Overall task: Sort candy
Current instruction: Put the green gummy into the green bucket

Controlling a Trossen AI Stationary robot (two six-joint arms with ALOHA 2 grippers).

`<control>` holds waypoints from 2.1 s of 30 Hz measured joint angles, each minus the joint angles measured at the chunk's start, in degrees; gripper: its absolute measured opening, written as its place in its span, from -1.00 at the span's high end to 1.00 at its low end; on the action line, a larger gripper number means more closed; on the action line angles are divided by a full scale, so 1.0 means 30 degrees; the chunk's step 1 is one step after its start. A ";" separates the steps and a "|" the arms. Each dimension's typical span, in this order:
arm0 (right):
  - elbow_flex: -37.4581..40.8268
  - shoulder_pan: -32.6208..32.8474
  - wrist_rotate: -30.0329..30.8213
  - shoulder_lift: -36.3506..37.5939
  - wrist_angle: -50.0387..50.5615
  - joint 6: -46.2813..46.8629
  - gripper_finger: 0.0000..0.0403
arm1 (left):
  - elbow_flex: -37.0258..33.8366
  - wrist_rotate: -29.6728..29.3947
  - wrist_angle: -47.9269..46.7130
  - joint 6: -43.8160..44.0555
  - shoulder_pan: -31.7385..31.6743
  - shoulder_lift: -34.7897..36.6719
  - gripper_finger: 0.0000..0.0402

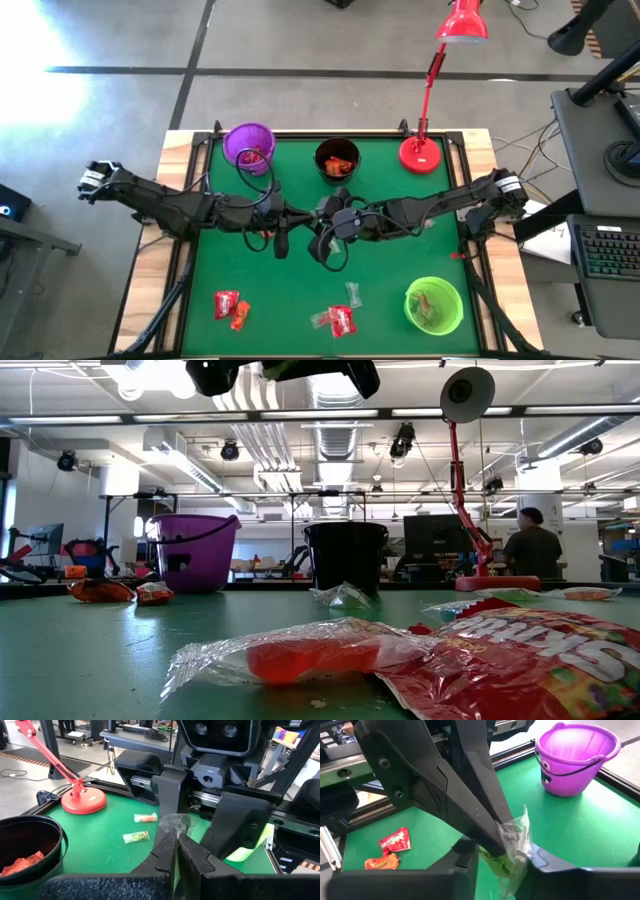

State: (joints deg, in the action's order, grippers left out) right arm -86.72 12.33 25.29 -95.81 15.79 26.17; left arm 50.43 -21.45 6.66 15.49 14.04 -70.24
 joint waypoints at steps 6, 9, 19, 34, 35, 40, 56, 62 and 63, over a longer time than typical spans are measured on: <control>0.0000 0.0003 -0.0183 0.0014 0.0213 0.0015 0.92 | 0.0000 0.0000 -0.0228 0.0000 0.0000 0.0028 1.00; -0.0076 -0.0004 -0.0647 0.0049 0.0208 0.0098 0.92 | 0.0174 0.0054 -0.0549 0.0000 0.0007 0.0129 1.00; -0.0146 0.0047 -0.1023 0.0445 0.0594 0.0537 0.94 | 0.5036 0.0150 -0.8676 -0.1286 0.0000 0.0491 0.95; -0.0124 0.2867 -0.1112 0.1719 0.8020 0.7367 0.94 | 0.6177 -0.2747 -1.4589 -0.1361 0.0009 0.0240 0.47; -0.0122 0.3146 -0.1103 0.1719 0.8592 0.7833 0.94 | 0.6107 -0.2747 -1.4555 -0.1420 0.0015 0.0240 0.47; -0.0111 0.4417 -0.1110 0.1699 1.1861 1.0929 0.94 | 0.5573 -0.2754 -1.4514 -0.1508 0.0015 0.0226 0.46; -0.0102 1.0579 -0.1147 0.1683 1.6003 2.3251 0.94 | 0.5217 -0.2847 -1.4247 -0.2004 -0.0022 0.0226 0.46; -0.0095 1.3301 -0.1582 0.1683 1.7827 2.8983 0.94 | 0.5217 -0.2841 -1.4247 -0.2006 -0.0022 0.0226 0.46; -0.0095 1.3689 -0.1589 0.1683 1.8212 2.9876 0.94 | 0.5217 -0.2841 -1.4247 -0.2004 -0.0022 0.0226 0.46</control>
State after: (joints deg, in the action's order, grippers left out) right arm -87.00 53.40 20.52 -90.76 70.42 115.80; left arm 66.08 -29.98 -36.07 9.47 13.98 -69.56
